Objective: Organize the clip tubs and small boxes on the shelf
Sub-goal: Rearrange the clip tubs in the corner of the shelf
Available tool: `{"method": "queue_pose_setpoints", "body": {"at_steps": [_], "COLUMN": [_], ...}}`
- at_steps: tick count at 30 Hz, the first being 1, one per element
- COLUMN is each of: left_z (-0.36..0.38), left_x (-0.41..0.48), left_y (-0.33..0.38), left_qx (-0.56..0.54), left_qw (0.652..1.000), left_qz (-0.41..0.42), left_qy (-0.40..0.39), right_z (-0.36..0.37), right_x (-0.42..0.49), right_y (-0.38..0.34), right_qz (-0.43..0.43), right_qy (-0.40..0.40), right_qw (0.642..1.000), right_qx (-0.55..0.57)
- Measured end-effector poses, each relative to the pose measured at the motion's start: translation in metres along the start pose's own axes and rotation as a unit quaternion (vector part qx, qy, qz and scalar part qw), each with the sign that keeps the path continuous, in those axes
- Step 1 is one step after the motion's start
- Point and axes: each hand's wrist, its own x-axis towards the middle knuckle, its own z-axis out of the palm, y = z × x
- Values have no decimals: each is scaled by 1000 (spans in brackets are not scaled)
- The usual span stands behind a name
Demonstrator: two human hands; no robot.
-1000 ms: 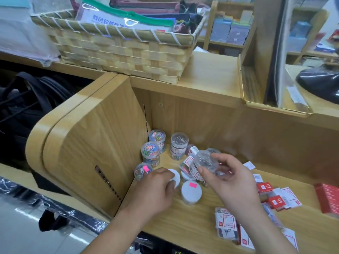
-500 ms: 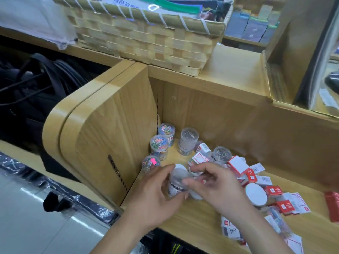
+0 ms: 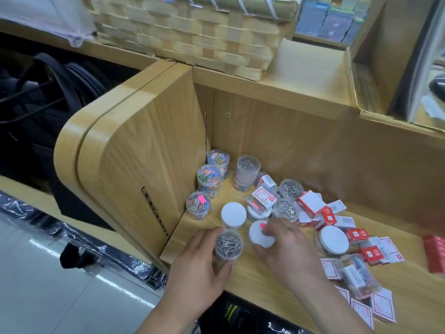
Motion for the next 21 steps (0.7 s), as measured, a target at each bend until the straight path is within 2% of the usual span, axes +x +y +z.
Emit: {"method": "queue_pose_setpoints", "body": {"at_steps": [4,8,10,12,14,16,21], "left_z": [-3,-6,-7,-6,-3,-2,-2], "left_x": [3,12,18,22,23,24,33], "left_y": [1,6,8,6,1,-4,-8], "left_qx": [-10,-51,-55,-55,-53,-37,-13], "left_qw": [1000,997,997,998,997,997,998], "left_qz": [6,23,24,38,52,59,54], "left_qy": [15,44,43,18,-26,-47,-20], "right_z": [-24,-35,-36,-33,-28,-24,-25], "right_x": [-3,18,43,69,88,99,97], "right_y": [-1,-4,-7,-8,-3,6,14], "right_qz": [48,-42,-95,-124,-121,-113,-122], "right_qy": [-52,72,102,52,-47,-105,-84], "right_qw": [994,996,990,990,988,981,978], "right_qx": [-89,-27,-28,-47,-85,-118,-146]}}
